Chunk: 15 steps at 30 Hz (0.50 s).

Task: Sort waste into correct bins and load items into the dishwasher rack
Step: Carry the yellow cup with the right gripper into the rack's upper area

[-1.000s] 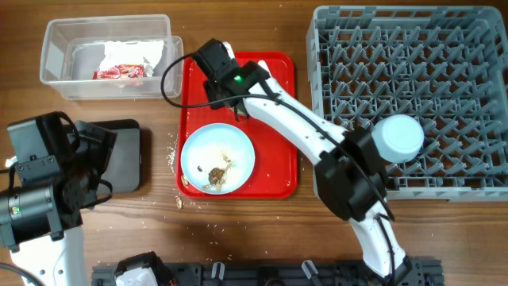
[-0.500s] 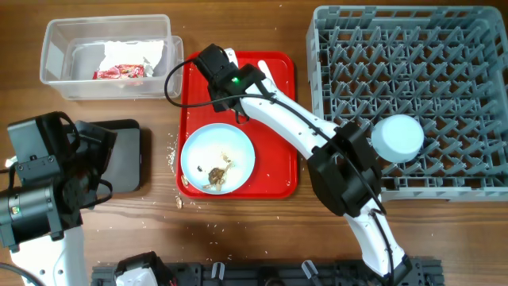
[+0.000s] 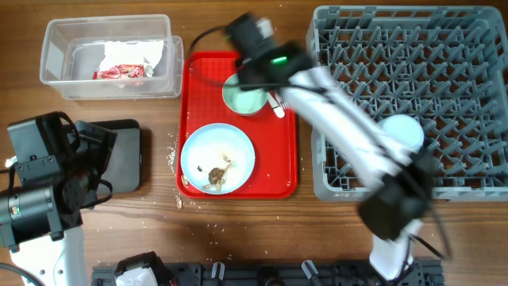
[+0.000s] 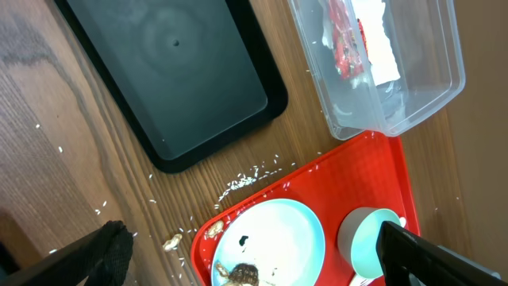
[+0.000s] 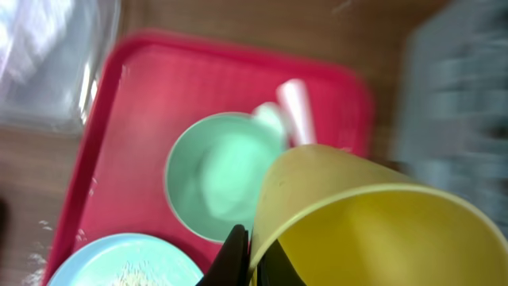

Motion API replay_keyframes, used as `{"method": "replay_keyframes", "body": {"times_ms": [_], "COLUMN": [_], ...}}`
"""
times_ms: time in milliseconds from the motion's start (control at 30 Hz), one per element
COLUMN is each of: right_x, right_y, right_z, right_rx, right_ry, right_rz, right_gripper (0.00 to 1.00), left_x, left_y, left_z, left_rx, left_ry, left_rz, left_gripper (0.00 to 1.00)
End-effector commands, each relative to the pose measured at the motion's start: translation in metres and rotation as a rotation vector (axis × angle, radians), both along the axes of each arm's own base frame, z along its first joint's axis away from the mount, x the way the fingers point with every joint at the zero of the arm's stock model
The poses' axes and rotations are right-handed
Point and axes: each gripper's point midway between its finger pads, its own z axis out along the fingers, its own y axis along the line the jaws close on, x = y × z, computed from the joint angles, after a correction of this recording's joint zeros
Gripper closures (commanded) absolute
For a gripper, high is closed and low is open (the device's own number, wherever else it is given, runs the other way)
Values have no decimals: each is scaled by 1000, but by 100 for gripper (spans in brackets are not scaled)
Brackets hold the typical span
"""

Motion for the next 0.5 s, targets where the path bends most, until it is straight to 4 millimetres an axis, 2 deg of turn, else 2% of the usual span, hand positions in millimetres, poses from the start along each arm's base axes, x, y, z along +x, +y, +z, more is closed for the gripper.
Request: {"method": "replay_keyframes", "body": {"times_ms": [0, 33, 100, 167, 267, 467], "right_x": [-2, -4, -10, -16, -19, -23], "right_y": [-98, -133, -180, -206, -229, -254], "right_z": [75, 84, 89, 81, 72, 53], "right_rx": [51, 62, 116, 253, 443, 787], "right_ry": [-89, -85, -37, 51, 66, -34], "right_rz": [-189, -255, -282, -175, -27, 135], "right_gripper": [96, 96, 96, 96, 96, 96], "left_x": [0, 0, 0, 0, 0, 0], "left_y": [3, 3, 3, 3, 3, 3], "left_z": [0, 0, 0, 0, 0, 0], "left_rx": [18, 18, 18, 18, 18, 18], "left_ry": [3, 3, 3, 3, 3, 3], "left_rz": [1, 1, 1, 1, 1, 1], "left_gripper": [0, 0, 0, 0, 0, 0]}}
